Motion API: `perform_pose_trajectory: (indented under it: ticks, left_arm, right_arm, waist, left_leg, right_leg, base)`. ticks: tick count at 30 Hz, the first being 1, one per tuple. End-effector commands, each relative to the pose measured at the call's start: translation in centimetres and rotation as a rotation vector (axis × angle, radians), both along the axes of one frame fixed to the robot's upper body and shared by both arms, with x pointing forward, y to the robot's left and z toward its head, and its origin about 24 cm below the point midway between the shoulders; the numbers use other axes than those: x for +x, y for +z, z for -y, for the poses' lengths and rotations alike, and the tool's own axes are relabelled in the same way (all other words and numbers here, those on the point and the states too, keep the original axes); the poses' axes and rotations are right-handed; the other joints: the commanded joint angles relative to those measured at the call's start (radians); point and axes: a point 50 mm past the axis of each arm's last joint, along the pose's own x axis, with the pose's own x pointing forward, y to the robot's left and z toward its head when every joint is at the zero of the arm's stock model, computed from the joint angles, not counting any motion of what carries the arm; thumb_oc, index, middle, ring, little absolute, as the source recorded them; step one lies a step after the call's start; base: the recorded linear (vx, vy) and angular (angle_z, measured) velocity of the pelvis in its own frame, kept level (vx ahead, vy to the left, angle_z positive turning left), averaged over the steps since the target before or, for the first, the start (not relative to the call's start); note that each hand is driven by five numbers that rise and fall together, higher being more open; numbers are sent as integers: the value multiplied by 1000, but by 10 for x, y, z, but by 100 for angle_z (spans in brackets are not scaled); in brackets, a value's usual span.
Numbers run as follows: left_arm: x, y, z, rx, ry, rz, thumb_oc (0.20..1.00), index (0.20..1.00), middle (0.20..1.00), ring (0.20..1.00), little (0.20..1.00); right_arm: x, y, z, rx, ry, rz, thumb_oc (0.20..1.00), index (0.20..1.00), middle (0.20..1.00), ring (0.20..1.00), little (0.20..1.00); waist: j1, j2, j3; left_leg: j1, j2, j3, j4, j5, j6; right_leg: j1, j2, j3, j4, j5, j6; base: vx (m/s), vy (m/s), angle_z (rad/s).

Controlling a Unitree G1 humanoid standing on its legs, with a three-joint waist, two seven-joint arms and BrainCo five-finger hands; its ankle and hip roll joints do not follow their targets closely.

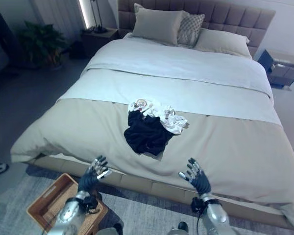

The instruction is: Pick up clothes into the bucket

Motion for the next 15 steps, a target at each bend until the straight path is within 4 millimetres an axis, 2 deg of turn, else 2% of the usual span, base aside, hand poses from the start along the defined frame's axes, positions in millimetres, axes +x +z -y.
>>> perform_pose_trajectory:
  ticks: [1, 4, 5, 6, 7, 8, 9, 10, 12, 13, 15]
  left_arm:
    - [7, 28, -12, 60, 19, 151, 1000, 1000, 1000, 1000, 1000]
    - [7, 28, -14, 72, 28, 153, 1000, 1000, 1000, 1000, 1000]
    - [7, 27, -17, 78, 37, 148, 1000, 1000, 1000, 1000, 1000]
    - [7, 27, -17, 78, 37, 148, 1000, 1000, 1000, 1000, 1000]
    - [8, 29, -17, 78, 41, 156, 1000, 1000, 1000, 1000, 1000]
    - [8, 29, -17, 78, 41, 156, 1000, 1000, 1000, 1000, 1000]
    - [8, 28, -17, 75, 48, 153, 1000, 1000, 1000, 1000, 1000]
    - [9, 27, -14, 55, 42, 150, 1000, 1000, 1000, 1000, 1000]
    - [8, 26, -13, 43, 41, 148, 1000, 1000, 1000, 1000, 1000]
    - [4, 23, -12, 19, 44, 132, 1000, 1000, 1000, 1000, 1000]
    - [3, 23, -12, 4, 47, 129, 1000, 1000, 1000, 1000, 1000]
  right_arm:
    - [31, 32, 4, -19, 9, 177, 1000, 1000, 1000, 1000, 1000]
    - [30, 29, 3, -9, 6, 163, 1000, 1000, 1000, 1000, 1000]
    - [28, 26, 5, 0, -1, 148, 1000, 1000, 1000, 1000, 1000]
    - [28, 26, 5, 0, -1, 148, 1000, 1000, 1000, 1000, 1000]
    - [27, 26, 7, 3, -6, 150, 1000, 1000, 1000, 1000, 1000]
    - [27, 26, 7, 3, -6, 150, 1000, 1000, 1000, 1000, 1000]
    - [27, 27, 7, 5, -5, 153, 1000, 1000, 1000, 1000, 1000]
    - [24, 24, 6, 11, -2, 140, 1000, 1000, 1000, 1000, 1000]
    - [23, 23, 7, 11, 0, 135, 1000, 1000, 1000, 1000, 1000]
    - [20, 21, 8, 6, 1, 119, 1000, 1000, 1000, 1000, 1000]
    - [20, 20, 9, 3, 4, 113, 1000, 1000, 1000, 1000, 1000]
  waist:
    - [21, 46, 32]
    - [14, 51, 37]
    - [1, 53, 34]
    - [1, 53, 34]
    - [-10, 52, 43]
    - [-11, 53, 44]
    - [-17, 46, 46]
    - [-25, 36, 46]
    - [-21, 31, 45]
    - [-7, 18, 36]
    - [-4, 15, 41]
  left_leg:
    - [43, 44, -28, -95, 79, 10]
    - [69, 34, -25, -117, 75, 16]
    - [93, 31, -28, -148, 77, 12]
    - [94, 31, -28, -148, 78, 11]
    - [97, 30, -32, -149, 78, 7]
    - [98, 32, -33, -149, 76, 6]
    - [98, 30, -36, -147, 73, 1]
    - [98, 31, -58, -135, 73, -6]
    - [100, 34, -58, -132, 74, -12]
    - [83, 46, -60, -80, 69, -35]
    - [66, 56, -70, -26, 67, -48]
  right_leg:
    - [47, -19, -13, 221, 63, 38]
    - [29, 2, -24, 228, 40, 39]
    - [10, 63, -17, 172, -14, 33]
    - [10, 63, -17, 171, -14, 33]
    - [-26, 115, -22, 121, -53, 28]
    - [-25, 116, -23, 122, -55, 27]
    - [-21, 142, -23, 68, -71, 20]
    - [0, 178, 41, 27, -98, 15]
    - [23, 181, 27, 0, -102, 9]
    - [79, 200, 0, -60, -120, -7]
    - [102, 206, -22, -77, -124, -14]
  base:
    - [59, 255, -7]
    - [143, 147, -7]
    - [120, 25, -5]
    - [164, 23, 5]
    - [47, -7, 6]
    - [72, -33, -1]
    - [72, -83, 3]
    - [87, -121, -2]
    - [66, -134, 40]
    - [50, -134, 48]
    - [30, -130, 20]
